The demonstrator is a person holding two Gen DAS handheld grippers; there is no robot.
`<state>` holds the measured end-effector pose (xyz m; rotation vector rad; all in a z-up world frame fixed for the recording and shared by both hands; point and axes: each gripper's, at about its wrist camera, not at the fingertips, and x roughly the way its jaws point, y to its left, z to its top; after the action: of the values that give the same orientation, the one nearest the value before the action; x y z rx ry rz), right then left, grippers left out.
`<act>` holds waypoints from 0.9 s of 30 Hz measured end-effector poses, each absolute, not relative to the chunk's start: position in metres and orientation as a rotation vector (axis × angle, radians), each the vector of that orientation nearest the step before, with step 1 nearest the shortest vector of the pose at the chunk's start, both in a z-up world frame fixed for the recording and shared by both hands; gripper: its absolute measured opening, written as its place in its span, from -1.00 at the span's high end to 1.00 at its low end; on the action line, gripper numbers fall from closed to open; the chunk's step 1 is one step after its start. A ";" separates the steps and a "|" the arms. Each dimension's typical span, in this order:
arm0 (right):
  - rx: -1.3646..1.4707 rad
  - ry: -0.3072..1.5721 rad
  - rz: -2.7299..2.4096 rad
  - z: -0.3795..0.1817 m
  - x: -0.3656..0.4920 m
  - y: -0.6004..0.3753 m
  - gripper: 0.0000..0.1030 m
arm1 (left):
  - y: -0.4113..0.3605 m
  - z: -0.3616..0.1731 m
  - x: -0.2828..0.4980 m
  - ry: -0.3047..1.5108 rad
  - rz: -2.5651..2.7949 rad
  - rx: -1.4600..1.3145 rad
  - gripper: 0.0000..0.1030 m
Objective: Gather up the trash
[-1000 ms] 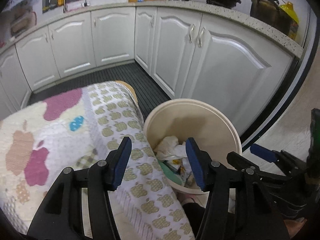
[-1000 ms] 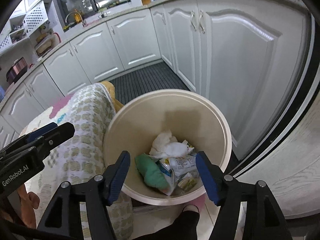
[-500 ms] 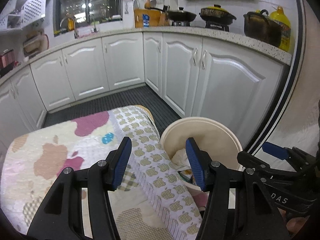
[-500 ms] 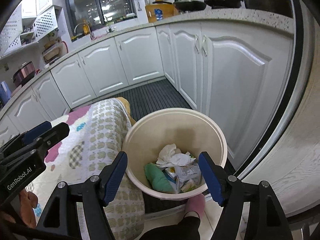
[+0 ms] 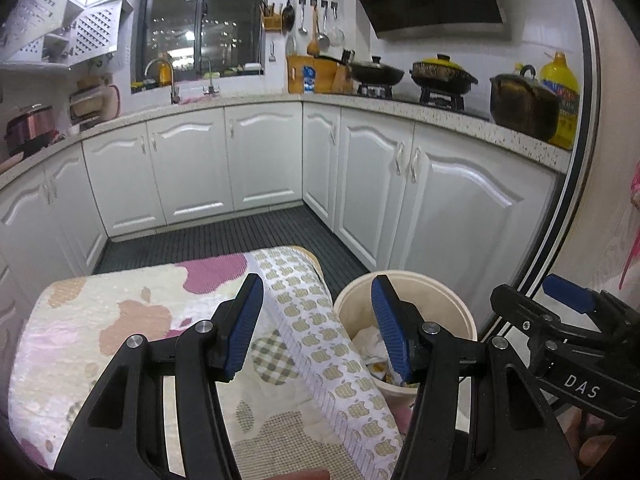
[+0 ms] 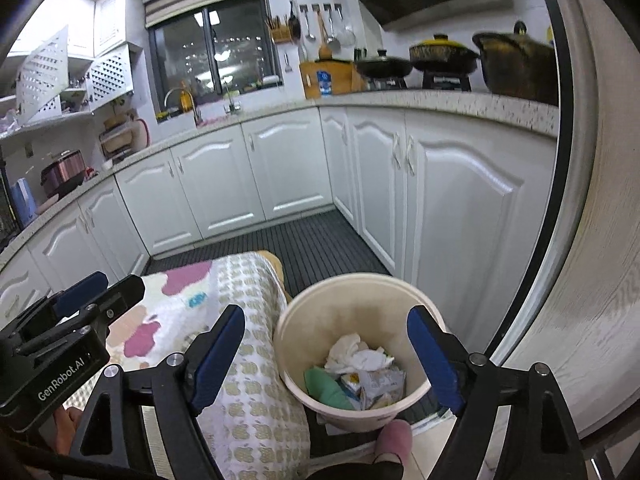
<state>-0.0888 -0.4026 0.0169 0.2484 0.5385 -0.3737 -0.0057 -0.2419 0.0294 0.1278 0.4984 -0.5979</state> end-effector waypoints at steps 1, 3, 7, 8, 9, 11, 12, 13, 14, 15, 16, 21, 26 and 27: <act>0.245 0.531 -0.374 0.019 -0.089 -0.402 -0.58 | -0.239 0.032 -0.007 0.489 -0.595 0.125 -0.07; 0.238 0.512 -0.374 0.024 -0.092 -0.398 -0.59 | -0.235 0.036 -0.011 0.473 -0.592 0.118 -0.07; 0.225 0.483 -0.380 0.032 -0.096 -0.393 -0.62 | -0.228 0.042 -0.015 0.446 -0.584 0.103 -0.07; 0.218 0.478 -0.389 0.034 -0.097 -0.392 -0.62 | -0.226 0.044 -0.015 0.441 -0.582 0.098 -0.07; 0.215 0.474 -0.391 0.036 -0.098 -0.391 -0.62 | -0.225 0.045 -0.015 0.438 -0.582 0.093 -0.07; 0.214 0.461 -0.390 0.039 -0.099 -0.390 -0.66 | -0.222 0.048 -0.015 0.432 -0.581 0.081 -0.07; 0.214 0.456 -0.390 0.040 -0.099 -0.389 -0.69 | -0.222 0.049 -0.016 0.429 -0.580 0.078 -0.07; 0.213 0.449 -0.391 0.041 -0.100 -0.388 -0.70 | -0.221 0.050 -0.016 0.425 -0.579 0.076 -0.07; 0.211 0.445 -0.391 0.043 -0.099 -0.387 -0.71 | -0.220 0.051 -0.017 0.423 -0.578 0.073 -0.07; 0.210 0.442 -0.391 0.043 -0.100 -0.386 -0.71 | -0.219 0.051 -0.017 0.421 -0.578 0.071 -0.07; 0.207 0.441 -0.391 0.044 -0.099 -0.386 -0.71 | -0.219 0.052 -0.017 0.419 -0.577 0.069 -0.07; 0.195 0.438 -0.392 0.045 -0.098 -0.381 -0.73 | -0.217 0.052 -0.018 0.410 -0.571 0.063 -0.07; 0.195 0.434 -0.397 0.045 -0.097 -0.381 -0.75 | -0.217 0.051 -0.017 0.412 -0.567 0.056 -0.07; 0.195 0.434 -0.398 0.045 -0.097 -0.382 -0.76 | -0.217 0.051 -0.017 0.412 -0.566 0.055 -0.07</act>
<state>-0.0970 -0.3815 0.0452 0.1948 0.4339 -0.3977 -0.0170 -0.2172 0.0507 0.0547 0.4121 -0.5659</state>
